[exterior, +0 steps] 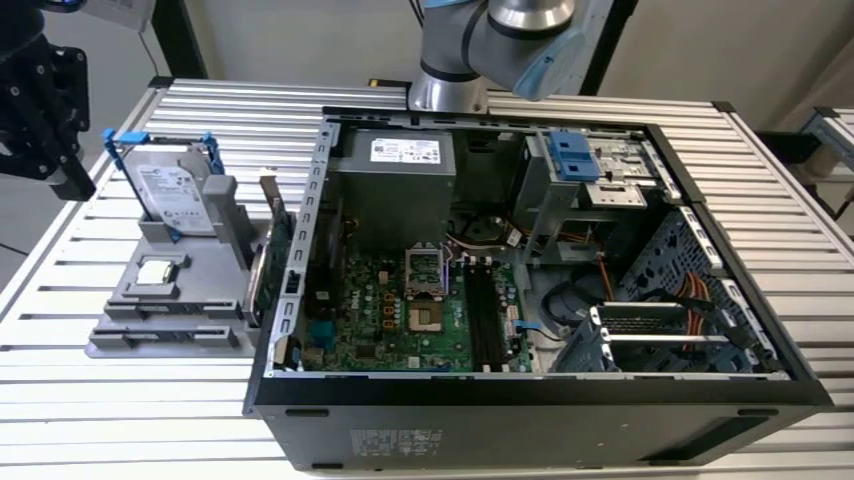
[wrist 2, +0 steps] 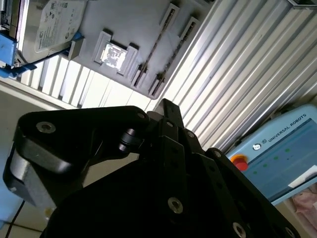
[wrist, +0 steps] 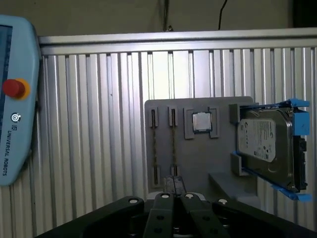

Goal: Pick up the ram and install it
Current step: 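Pick up the ram and move it above insertion slot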

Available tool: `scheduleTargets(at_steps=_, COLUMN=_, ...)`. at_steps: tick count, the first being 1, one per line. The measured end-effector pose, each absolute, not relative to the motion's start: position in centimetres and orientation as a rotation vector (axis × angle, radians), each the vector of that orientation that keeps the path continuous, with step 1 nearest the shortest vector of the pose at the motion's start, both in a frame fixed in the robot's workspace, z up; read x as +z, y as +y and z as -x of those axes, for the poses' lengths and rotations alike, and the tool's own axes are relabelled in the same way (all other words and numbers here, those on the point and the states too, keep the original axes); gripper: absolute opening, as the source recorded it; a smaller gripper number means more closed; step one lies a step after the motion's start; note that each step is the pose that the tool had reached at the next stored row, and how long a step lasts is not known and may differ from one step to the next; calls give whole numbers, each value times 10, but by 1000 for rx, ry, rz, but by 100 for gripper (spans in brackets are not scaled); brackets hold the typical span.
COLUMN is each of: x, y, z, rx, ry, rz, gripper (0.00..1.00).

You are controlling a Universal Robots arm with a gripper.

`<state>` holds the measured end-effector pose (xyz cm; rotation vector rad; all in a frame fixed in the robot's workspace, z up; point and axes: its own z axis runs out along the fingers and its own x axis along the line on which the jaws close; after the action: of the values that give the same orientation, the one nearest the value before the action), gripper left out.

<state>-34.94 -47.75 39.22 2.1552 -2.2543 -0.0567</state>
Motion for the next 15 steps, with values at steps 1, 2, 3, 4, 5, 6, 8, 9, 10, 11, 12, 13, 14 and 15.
scheduleTargets(at_steps=1, x=392, y=-478, z=349, rx=-57, ry=-2250, rz=-2160, gripper=0)
scheduleTargets(at_steps=2, x=392, y=-478, z=349, rx=-57, ry=-2245, rz=-2165, gripper=0)
scheduleTargets(at_steps=3, x=392, y=-477, z=350, rx=-56, ry=-2240, rz=-2170, gripper=0)
scheduleTargets(at_steps=4, x=392, y=-478, z=350, rx=-56, ry=-2236, rz=-2174, gripper=0)
scheduleTargets(at_steps=5, x=392, y=-478, z=349, rx=-56, ry=-2231, rz=-2179, gripper=0)
scheduleTargets(at_steps=6, x=392, y=-477, z=349, rx=-56, ry=-2226, rz=-2184, gripper=0)
scheduleTargets(at_steps=8, x=392, y=-477, z=350, rx=-56, ry=-2216, rz=-2194, gripper=0)
scheduleTargets(at_steps=9, x=392, y=-478, z=349, rx=-56, ry=-2211, rz=-2199, gripper=0)
scheduleTargets(at_steps=10, x=392, y=-477, z=349, rx=-56, ry=-2206, rz=-2203, gripper=0)
scheduleTargets(at_steps=11, x=392, y=-478, z=349, rx=-56, ry=-2201, rz=-2208, gripper=0)
scheduleTargets(at_steps=12, x=392, y=-478, z=349, rx=-56, ry=-2196, rz=-2213, gripper=0)
scheduleTargets(at_steps=13, x=392, y=-478, z=349, rx=-56, ry=-2192, rz=-2218, gripper=0)
scheduleTargets(at_steps=14, x=392, y=-478, z=350, rx=-56, ry=-2187, rz=-2222, gripper=0)
scheduleTargets(at_steps=15, x=392, y=-478, z=349, rx=-56, ry=-2182, rz=-2227, gripper=0)
